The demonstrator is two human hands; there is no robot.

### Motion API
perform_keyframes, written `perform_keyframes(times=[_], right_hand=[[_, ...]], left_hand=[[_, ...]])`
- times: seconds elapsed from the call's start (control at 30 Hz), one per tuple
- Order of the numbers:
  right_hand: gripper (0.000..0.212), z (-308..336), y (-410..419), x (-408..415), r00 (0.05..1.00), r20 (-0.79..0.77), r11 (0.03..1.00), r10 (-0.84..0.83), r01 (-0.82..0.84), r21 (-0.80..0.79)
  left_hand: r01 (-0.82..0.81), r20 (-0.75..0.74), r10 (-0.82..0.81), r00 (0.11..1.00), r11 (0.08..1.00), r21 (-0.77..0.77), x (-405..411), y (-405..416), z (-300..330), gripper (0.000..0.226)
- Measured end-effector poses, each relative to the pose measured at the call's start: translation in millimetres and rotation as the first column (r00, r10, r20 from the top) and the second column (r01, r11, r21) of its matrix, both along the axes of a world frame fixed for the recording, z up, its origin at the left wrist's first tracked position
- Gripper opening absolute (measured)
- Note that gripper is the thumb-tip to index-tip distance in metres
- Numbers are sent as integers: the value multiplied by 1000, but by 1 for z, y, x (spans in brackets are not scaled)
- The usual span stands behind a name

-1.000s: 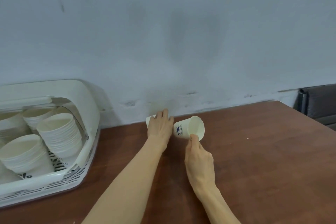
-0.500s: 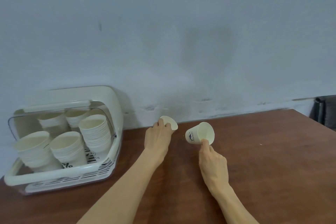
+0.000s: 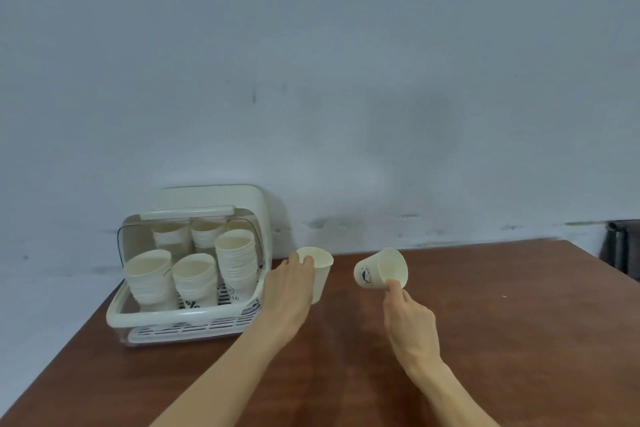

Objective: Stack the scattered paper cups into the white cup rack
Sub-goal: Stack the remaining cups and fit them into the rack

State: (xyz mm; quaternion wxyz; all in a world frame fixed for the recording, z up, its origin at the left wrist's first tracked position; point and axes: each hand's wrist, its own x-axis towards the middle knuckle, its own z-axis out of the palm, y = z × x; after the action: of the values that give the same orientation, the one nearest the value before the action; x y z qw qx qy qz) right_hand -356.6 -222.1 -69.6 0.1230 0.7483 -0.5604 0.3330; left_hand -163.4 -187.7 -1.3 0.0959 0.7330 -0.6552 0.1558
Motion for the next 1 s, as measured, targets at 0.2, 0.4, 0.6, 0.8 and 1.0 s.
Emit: perform_keyframes(times=[0.2,0.4,0.6,0.8,1.0], right_hand=[[42,26,15,10,998,-30,998,57,-58,-27],[3,50,34,29,988,-33,985,149,-152,-84],[22,68,46,62,980,-49,977,194,-198,-85],[22,78,55,94,955,-135,955,264,-278,-104],[31,86,62,120,931,-196,931,308,-338,-141]], left_hand=[[11,-97,-24,995,992,-126,25,27,12,19],[-1,-136,-31,990,973,-232,51,59,17,24],[-76,-140,38,990,957,-280,87,80,29,25],[-170,-169,119,978,927,-333,129,96,50,30],[-234,-90,216,972,906,-353,173,108,60,12]])
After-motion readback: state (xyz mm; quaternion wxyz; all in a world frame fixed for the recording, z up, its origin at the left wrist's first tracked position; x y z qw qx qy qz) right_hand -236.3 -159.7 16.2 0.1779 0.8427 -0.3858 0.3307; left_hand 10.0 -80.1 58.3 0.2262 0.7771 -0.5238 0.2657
